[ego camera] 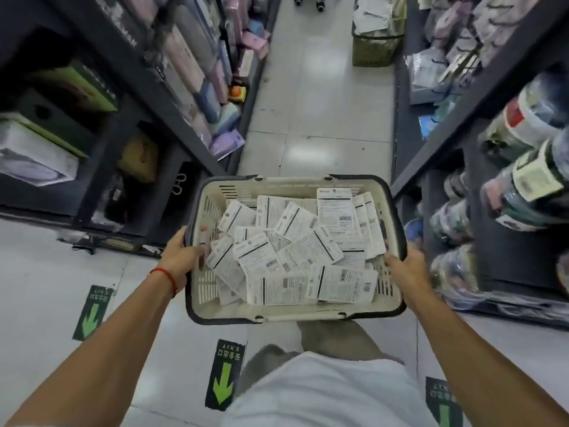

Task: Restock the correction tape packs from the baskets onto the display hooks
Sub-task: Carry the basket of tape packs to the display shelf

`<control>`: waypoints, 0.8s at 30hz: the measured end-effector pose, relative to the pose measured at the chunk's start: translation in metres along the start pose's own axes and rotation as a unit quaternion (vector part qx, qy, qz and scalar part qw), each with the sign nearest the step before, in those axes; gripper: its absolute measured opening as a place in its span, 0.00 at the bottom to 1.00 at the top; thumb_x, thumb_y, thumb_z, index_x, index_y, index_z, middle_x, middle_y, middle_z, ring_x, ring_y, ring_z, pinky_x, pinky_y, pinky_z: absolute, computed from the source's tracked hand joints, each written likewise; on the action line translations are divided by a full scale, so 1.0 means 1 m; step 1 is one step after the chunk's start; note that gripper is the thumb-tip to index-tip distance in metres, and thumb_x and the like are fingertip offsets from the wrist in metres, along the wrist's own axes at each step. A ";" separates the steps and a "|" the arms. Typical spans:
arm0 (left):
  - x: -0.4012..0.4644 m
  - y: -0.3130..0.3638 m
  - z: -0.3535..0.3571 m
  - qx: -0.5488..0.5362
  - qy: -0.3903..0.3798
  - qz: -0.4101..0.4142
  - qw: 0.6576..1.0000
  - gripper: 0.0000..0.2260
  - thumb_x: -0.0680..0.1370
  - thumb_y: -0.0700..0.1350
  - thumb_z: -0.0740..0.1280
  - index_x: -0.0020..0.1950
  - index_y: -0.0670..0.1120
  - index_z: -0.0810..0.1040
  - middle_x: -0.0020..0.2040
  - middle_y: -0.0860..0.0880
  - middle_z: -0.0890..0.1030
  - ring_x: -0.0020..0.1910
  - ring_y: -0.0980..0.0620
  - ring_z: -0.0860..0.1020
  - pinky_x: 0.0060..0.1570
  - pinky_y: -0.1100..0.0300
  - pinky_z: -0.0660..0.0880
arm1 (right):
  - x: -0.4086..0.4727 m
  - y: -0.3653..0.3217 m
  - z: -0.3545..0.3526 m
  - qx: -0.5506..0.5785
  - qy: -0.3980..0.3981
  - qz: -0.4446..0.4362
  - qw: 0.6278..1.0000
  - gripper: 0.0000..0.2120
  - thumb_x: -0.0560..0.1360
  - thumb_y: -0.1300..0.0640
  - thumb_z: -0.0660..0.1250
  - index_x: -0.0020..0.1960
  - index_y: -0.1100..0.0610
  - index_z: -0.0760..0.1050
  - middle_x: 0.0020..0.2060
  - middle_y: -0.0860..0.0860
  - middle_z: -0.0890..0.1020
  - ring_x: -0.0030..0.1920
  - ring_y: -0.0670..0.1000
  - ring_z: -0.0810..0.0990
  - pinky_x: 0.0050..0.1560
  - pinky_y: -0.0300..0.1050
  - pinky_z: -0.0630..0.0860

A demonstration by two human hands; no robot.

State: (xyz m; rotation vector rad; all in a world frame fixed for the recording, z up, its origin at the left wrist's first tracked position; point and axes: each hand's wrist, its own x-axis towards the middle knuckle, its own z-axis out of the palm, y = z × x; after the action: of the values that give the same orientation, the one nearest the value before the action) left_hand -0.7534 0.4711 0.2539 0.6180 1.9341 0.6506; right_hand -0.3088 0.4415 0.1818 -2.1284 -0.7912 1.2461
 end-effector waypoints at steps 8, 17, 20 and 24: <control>0.162 0.196 0.015 0.004 -0.025 0.052 0.998 0.22 0.76 0.28 0.68 0.56 0.56 0.83 0.53 0.47 0.87 0.51 0.42 0.85 0.49 0.45 0.84 | 0.127 -0.179 0.045 0.018 0.057 -0.029 0.998 0.12 0.79 0.65 0.68 0.58 0.51 0.79 0.44 0.46 0.84 0.42 0.46 0.81 0.36 0.38 0.72; 0.390 0.408 0.081 -0.035 -0.087 0.025 0.995 0.24 0.75 0.25 0.63 0.67 0.44 0.76 0.48 0.37 0.81 0.35 0.43 0.77 0.27 0.56 0.76 | 0.298 -0.370 0.086 -0.002 0.159 -0.023 0.987 0.14 0.80 0.61 0.70 0.65 0.57 0.78 0.51 0.52 0.83 0.50 0.55 0.82 0.51 0.49 0.77; 0.446 0.483 0.102 -0.052 -0.096 0.023 0.994 0.24 0.75 0.27 0.64 0.70 0.42 0.74 0.48 0.38 0.81 0.36 0.43 0.77 0.35 0.54 0.76 | 0.357 -0.426 0.089 -0.006 0.178 -0.025 0.984 0.11 0.80 0.60 0.70 0.62 0.54 0.78 0.47 0.50 0.83 0.49 0.56 0.82 0.48 0.47 0.76; 0.523 0.581 0.132 -0.023 -0.095 0.020 0.995 0.20 0.75 0.28 0.66 0.67 0.40 0.76 0.57 0.33 0.82 0.39 0.42 0.78 0.35 0.53 0.76 | 0.452 -0.495 0.098 -0.024 0.186 -0.026 0.982 0.11 0.78 0.60 0.71 0.61 0.54 0.79 0.50 0.54 0.84 0.44 0.53 0.81 0.41 0.44 0.73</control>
State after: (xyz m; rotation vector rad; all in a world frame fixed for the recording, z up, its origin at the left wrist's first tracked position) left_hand -0.7608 1.2634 0.2606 0.6672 1.7299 0.6378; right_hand -0.3210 1.1173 0.2294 -2.2698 -0.7096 0.7726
